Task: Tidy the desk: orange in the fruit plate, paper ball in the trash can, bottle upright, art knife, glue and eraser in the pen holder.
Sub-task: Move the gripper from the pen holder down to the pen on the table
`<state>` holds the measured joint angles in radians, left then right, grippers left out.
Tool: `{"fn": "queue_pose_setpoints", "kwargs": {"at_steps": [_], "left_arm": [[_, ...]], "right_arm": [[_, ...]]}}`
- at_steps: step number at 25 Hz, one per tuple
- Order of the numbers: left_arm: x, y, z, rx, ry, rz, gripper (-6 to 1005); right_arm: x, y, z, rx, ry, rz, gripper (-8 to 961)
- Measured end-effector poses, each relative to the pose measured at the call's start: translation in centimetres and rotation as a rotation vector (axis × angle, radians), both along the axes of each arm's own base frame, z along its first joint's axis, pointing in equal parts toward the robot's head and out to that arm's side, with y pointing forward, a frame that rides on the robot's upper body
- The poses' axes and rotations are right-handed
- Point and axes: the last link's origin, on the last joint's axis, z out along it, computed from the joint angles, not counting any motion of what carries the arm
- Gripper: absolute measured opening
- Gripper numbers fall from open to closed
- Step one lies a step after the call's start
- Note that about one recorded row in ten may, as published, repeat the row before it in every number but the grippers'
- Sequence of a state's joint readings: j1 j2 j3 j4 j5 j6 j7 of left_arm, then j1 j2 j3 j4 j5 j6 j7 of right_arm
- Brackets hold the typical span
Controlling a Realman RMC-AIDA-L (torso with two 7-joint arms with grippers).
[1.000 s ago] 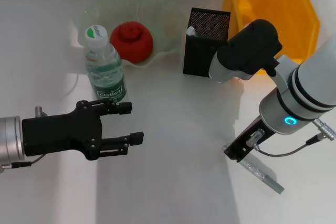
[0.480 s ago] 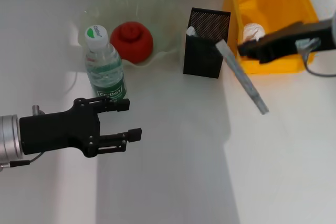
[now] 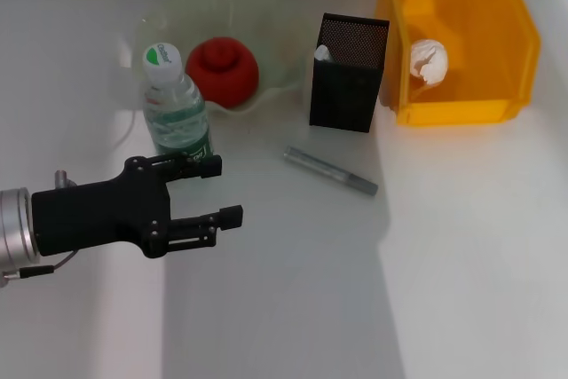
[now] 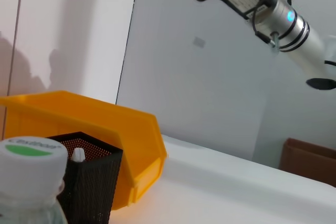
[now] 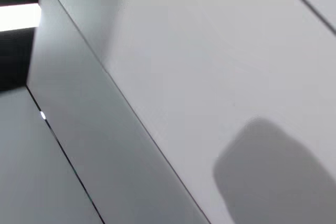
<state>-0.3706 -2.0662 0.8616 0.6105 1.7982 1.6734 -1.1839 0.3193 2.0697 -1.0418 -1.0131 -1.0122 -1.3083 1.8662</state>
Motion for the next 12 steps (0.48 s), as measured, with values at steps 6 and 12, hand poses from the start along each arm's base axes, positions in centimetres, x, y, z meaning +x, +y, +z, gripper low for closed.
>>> {"fn": "queue_pose_setpoints", "kwargs": {"at_steps": [6, 12], "left_arm": [[0.0, -0.1, 0.0, -0.005, -0.007, 0.004, 755], [0.1, -0.1, 0.0, -0.007, -0.010, -0.004, 755]], "right_arm": [[0.4, 0.5, 0.4, 0.014, 0.079, 0.048, 3], [0.0, 0.2, -0.6, -0.047, -0.089, 0.088, 1]]}}
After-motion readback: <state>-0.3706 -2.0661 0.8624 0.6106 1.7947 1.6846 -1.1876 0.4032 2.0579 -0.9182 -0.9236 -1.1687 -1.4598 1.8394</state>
